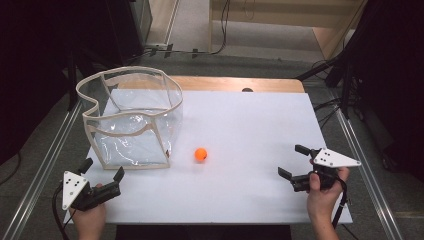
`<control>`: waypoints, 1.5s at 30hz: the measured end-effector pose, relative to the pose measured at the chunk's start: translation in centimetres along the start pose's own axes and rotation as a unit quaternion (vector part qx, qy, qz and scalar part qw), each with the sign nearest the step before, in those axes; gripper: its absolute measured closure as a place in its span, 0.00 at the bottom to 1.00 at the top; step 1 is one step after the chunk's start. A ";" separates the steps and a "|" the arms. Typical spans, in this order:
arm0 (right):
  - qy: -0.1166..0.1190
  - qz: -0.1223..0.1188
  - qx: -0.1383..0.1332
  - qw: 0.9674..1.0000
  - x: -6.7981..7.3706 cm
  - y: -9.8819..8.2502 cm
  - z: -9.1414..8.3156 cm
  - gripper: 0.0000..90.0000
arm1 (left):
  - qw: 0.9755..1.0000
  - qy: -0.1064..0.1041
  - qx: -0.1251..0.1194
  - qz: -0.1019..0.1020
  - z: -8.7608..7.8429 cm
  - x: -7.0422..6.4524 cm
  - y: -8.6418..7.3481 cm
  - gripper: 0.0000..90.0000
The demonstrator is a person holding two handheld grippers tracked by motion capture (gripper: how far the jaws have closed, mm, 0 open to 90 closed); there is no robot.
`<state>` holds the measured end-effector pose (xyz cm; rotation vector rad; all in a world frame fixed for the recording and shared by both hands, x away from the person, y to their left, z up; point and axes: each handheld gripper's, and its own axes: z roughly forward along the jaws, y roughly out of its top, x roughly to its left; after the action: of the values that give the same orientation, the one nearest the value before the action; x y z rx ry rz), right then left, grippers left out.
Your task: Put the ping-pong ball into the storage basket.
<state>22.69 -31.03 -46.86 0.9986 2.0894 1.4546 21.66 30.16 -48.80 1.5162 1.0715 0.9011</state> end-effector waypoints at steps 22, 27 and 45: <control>0.046 -0.032 0.045 0.997 0.7 4.5 3.4 0.00 | 1.000 -0.003 -0.001 0.003 0.0 -0.1 0.0 0.00; 0.058 -0.041 0.054 0.996 1.0 5.4 4.2 0.00 | 1.000 -0.002 -0.001 0.004 0.0 -0.1 0.0 0.00; 0.093 -0.063 0.121 0.986 1.9 8.1 7.9 0.00 | 1.000 0.000 0.004 0.016 0.1 -0.4 -0.1 0.00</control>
<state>29.42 -22.98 -42.24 0.8218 2.4641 1.2966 21.62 29.76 -48.88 1.5446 1.0539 0.9193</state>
